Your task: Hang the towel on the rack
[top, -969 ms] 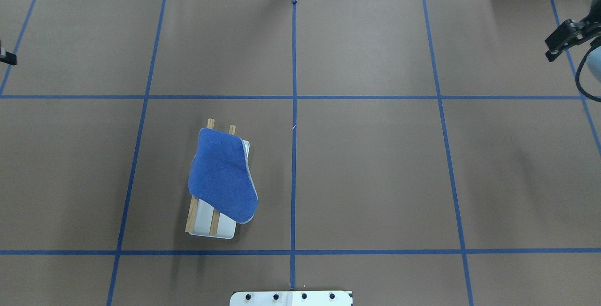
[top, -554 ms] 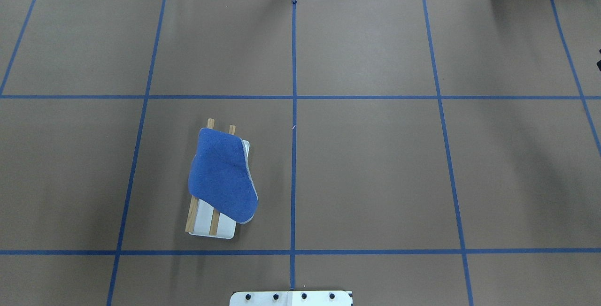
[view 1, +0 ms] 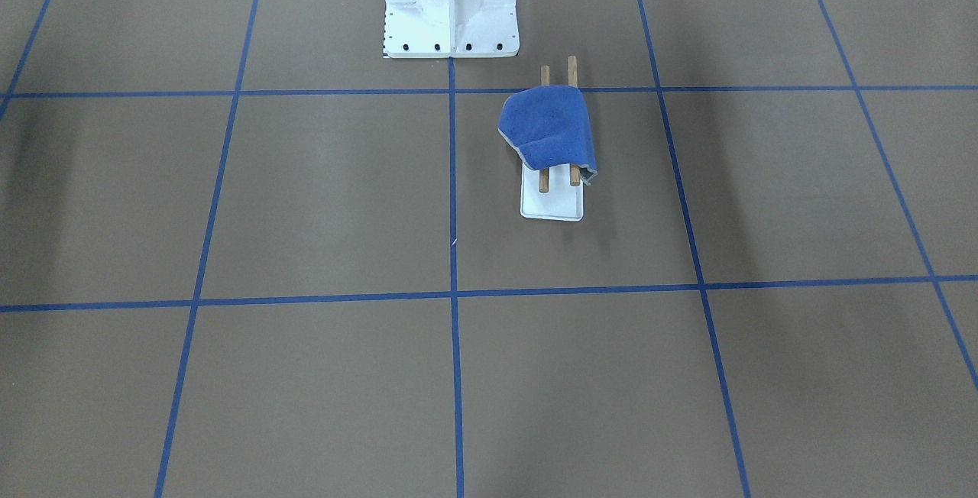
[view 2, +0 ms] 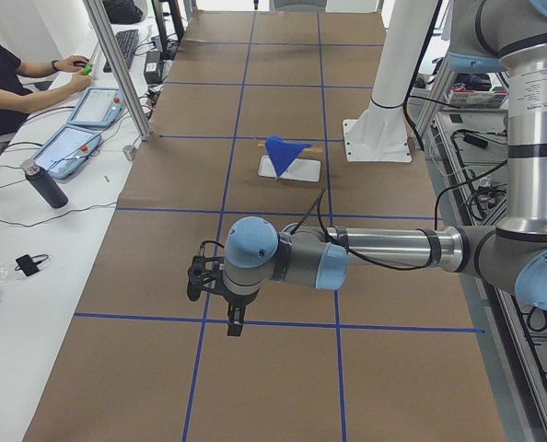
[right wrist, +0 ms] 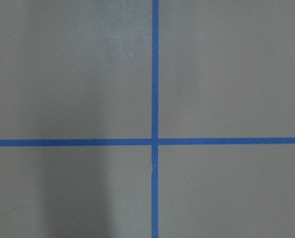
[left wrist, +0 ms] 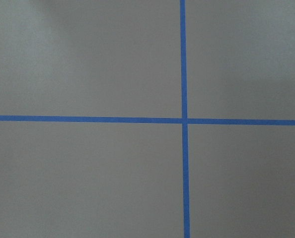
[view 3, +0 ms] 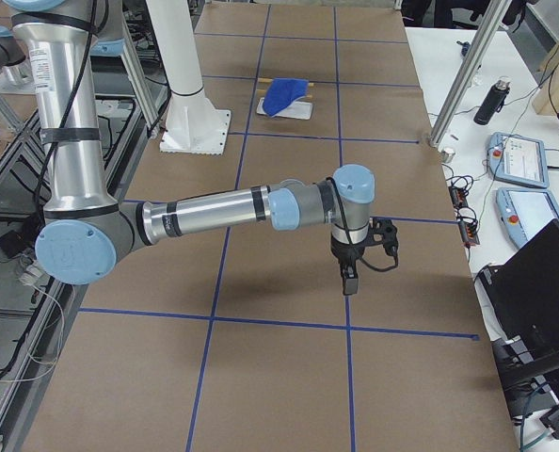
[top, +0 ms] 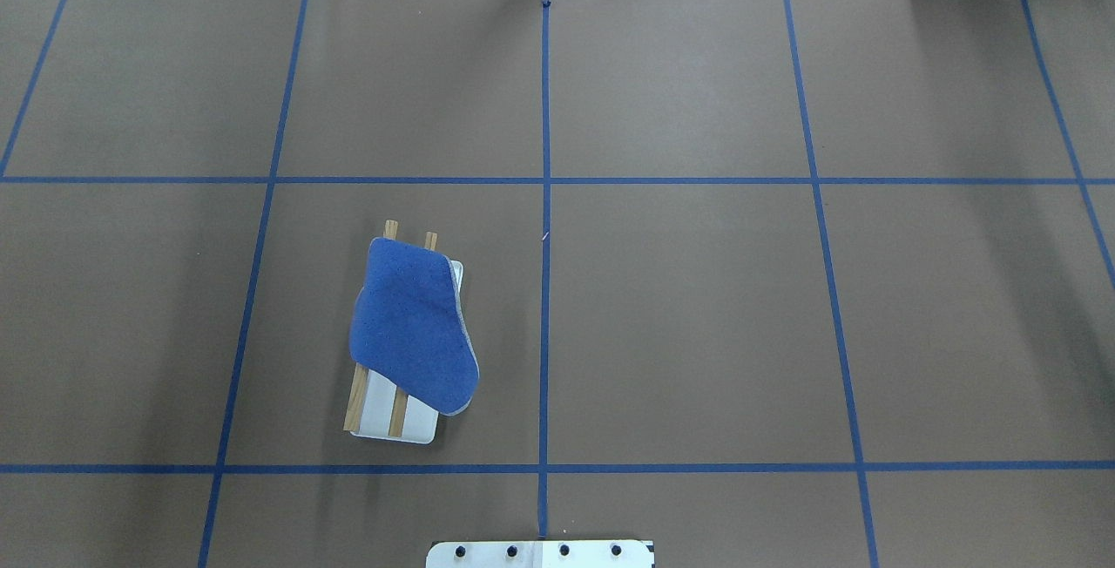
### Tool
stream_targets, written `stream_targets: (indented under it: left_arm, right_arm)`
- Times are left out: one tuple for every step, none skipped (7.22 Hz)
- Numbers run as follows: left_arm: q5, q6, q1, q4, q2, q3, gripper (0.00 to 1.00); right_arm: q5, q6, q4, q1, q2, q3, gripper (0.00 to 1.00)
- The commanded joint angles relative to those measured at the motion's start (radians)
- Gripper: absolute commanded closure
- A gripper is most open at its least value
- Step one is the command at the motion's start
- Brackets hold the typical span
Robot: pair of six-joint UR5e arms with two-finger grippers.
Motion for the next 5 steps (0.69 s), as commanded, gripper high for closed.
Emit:
stream_targets:
  left_arm:
    - [0.006,-0.066,0.005,0.009,-0.013,0.013,0.02]
    - [0.006,-0.128,0.008,0.009,-0.016,0.005,0.01]
    - [0.006,-0.128,0.010,0.009,-0.013,0.007,0.02]
    - [0.008,-0.133,0.021,0.009,-0.013,0.013,0.02]
    - [0.010,-0.133,0.024,0.009,-0.010,0.016,0.01]
  right_arm:
    - [0.082,-0.005,0.007,0.049,-0.030,-0.052,0.00]
    - [0.073,0.005,0.008,0.049,-0.032,-0.049,0.00]
    - [0.073,0.008,0.007,0.049,-0.033,-0.053,0.00]
    - [0.074,0.008,0.007,0.049,-0.033,-0.053,0.00]
    - [0.080,0.008,0.002,0.049,-0.035,-0.045,0.00]
